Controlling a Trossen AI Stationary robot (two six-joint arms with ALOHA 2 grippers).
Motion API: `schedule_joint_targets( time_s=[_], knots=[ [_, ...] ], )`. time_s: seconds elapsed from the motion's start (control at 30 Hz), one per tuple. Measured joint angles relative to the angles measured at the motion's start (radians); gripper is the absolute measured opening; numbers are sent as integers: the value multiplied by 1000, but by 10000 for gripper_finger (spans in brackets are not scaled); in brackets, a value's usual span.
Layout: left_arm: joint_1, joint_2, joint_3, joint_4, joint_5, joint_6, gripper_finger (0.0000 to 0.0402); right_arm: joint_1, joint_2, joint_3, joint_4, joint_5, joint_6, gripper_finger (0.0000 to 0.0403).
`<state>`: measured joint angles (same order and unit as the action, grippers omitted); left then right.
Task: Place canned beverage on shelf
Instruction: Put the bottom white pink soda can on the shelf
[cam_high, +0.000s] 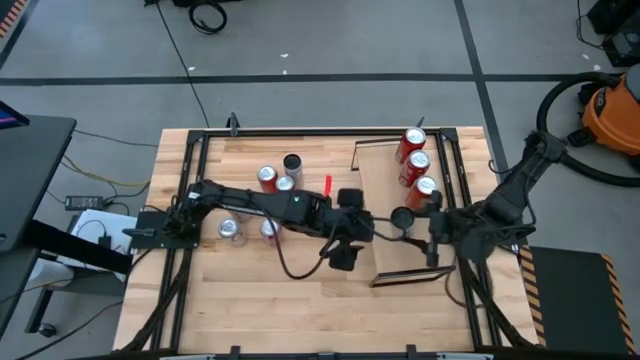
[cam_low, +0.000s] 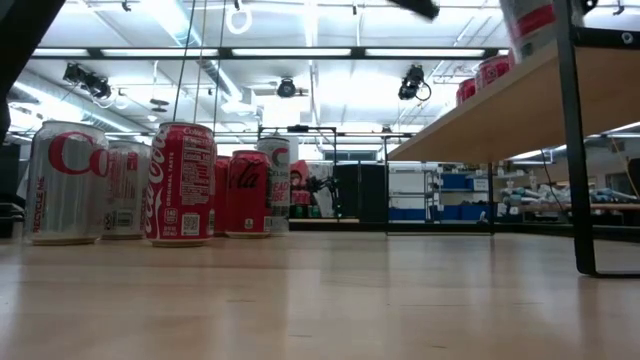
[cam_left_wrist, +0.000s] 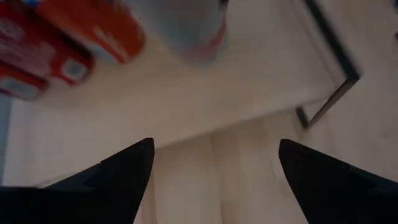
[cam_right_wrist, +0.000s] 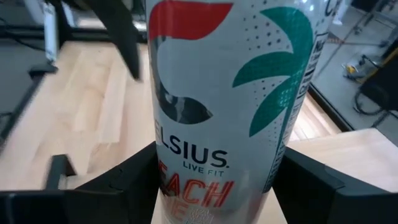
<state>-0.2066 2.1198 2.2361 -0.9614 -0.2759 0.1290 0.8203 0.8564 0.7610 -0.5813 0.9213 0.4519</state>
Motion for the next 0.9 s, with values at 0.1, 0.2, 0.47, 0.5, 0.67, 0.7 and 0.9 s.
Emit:
schedule_joint_targets(
  time_s=[0.1,0.2,0.47,0.5,0.67,0.7,0.9],
  knots=[
    [2,-30,-91,47,-4,-6,357,54,-41,-30,5,28,-7,268],
    [2,-100,-215,151,-9,-20,357,102,-80,-48,-2,49,-10,268],
    [8,-332,-603,489,-8,-84,357,213,-198,-147,2,122,-2,268],
    [8,-358,-642,527,-10,-93,357,224,-213,-165,9,134,1,268],
    [6,-457,-781,615,-15,-135,357,267,-275,-223,27,168,1,268],
    [6,-472,-797,637,-17,-139,357,275,-286,-233,25,176,2,268],
    [6,-505,-839,656,-18,-144,357,299,-334,-278,36,188,13,269]
  ],
)
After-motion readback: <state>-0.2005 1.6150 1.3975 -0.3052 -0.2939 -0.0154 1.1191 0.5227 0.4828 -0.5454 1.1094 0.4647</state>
